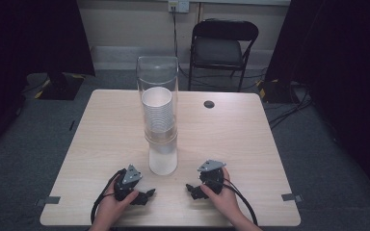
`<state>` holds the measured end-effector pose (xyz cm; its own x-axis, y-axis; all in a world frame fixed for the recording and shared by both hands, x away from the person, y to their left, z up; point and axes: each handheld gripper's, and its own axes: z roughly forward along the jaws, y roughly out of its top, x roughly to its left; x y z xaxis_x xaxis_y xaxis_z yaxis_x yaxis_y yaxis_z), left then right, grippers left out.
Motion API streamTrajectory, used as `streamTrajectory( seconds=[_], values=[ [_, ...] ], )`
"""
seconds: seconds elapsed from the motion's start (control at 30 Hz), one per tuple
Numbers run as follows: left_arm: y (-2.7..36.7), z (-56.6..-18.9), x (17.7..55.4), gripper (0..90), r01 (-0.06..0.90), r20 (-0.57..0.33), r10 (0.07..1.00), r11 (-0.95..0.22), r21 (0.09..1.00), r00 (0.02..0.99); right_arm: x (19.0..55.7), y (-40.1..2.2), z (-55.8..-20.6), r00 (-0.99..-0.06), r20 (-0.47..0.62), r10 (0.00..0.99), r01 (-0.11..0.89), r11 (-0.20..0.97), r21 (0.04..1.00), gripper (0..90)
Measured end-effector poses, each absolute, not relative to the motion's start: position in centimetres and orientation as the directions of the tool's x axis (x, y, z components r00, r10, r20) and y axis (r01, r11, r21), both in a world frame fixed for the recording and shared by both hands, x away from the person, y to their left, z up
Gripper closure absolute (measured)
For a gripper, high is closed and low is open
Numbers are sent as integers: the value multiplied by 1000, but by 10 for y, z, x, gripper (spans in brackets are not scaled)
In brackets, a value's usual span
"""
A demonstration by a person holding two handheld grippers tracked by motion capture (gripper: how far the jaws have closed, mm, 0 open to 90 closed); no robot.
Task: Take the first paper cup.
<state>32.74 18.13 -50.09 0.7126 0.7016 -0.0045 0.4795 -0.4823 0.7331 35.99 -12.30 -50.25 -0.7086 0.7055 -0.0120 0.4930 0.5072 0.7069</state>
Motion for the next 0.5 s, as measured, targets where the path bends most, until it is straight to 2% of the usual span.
streamTrajectory(
  seconds=[0.5],
  values=[
    [181,-501,328,142,479,-4,699,-485,732,715,360,-123,-502,-705,-16,709,495,508,705,0]
  ],
)
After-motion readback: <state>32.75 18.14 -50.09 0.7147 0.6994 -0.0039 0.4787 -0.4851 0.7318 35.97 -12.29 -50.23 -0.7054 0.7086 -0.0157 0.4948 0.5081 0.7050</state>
